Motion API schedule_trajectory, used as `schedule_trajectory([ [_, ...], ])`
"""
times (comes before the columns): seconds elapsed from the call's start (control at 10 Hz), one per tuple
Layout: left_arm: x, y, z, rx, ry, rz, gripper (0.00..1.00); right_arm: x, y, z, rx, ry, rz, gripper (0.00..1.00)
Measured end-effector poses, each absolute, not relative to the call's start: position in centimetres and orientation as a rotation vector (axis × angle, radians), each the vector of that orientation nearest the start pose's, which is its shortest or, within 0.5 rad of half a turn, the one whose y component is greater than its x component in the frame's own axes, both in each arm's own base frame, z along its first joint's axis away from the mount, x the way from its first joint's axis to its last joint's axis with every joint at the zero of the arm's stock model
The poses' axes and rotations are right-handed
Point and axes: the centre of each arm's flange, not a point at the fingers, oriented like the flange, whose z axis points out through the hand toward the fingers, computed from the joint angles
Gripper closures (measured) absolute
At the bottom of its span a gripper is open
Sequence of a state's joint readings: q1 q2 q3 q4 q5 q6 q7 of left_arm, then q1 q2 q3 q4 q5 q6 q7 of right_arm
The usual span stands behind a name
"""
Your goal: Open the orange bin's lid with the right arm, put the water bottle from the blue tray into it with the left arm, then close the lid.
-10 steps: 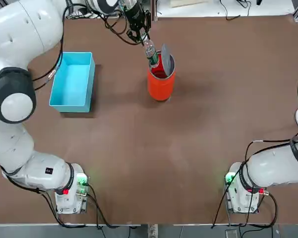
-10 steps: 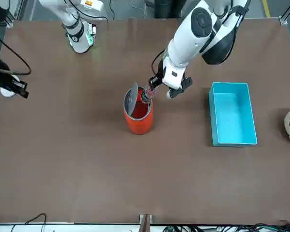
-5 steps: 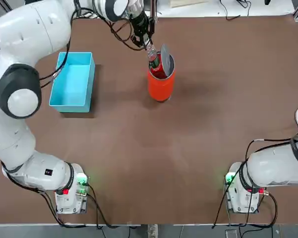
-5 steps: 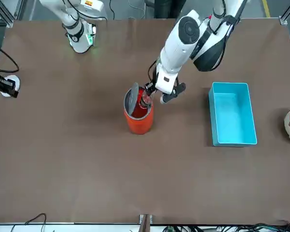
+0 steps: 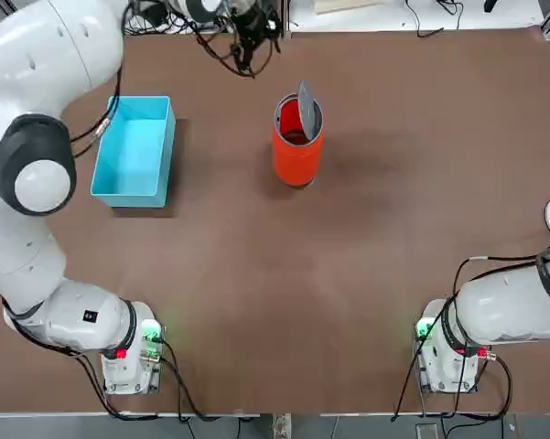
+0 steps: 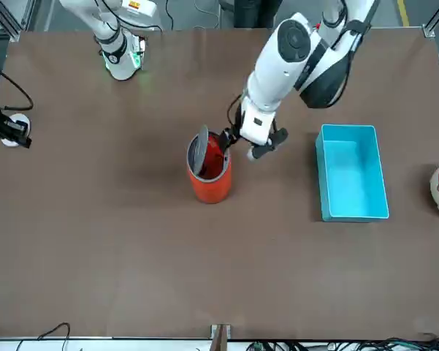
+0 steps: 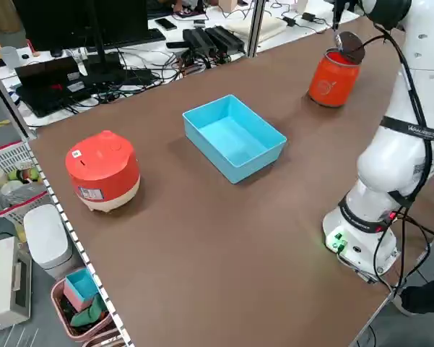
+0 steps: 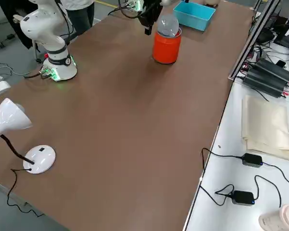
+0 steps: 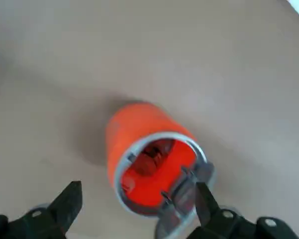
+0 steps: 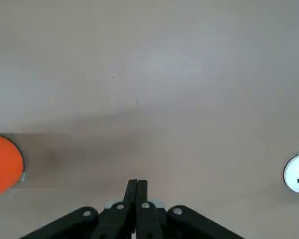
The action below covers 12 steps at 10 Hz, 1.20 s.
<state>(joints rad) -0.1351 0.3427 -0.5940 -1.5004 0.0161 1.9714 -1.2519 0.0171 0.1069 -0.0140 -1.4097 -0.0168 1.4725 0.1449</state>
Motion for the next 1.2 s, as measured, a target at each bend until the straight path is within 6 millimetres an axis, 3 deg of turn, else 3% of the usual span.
schedule_trajectory([
  [0.2, 56.4, -33.1, 53.6, -3.181, -0.949, 0.015, 0.0, 58.1, 5.2, 62.1, -3.144, 0.333, 0.031, 0.96],
  [0.5, 59.0, -22.1, 55.2, -3.101, -0.876, 0.027, 0.0, 56.3, 18.8, 59.7, -3.1, 0.535, -0.035, 0.96],
  [0.8, 60.5, -13.9, 55.4, -3.102, -0.666, 0.04, 0.0, 52.1, 31.1, 57.2, -3.042, 0.642, -0.086, 0.97],
  [1.0, 60.6, -6.8, 56.7, -3.124, -0.452, 0.051, 0.0, 49.7, 37.4, 53.6, -3.049, 0.62, -0.07, 0.97],
  [1.2, 60.0, -1.2, 58.5, -3.167, -0.302, 0.025, 0.0, 49.0, 41.6, 49.3, -3.05, 0.619, -0.063, 0.97],
])
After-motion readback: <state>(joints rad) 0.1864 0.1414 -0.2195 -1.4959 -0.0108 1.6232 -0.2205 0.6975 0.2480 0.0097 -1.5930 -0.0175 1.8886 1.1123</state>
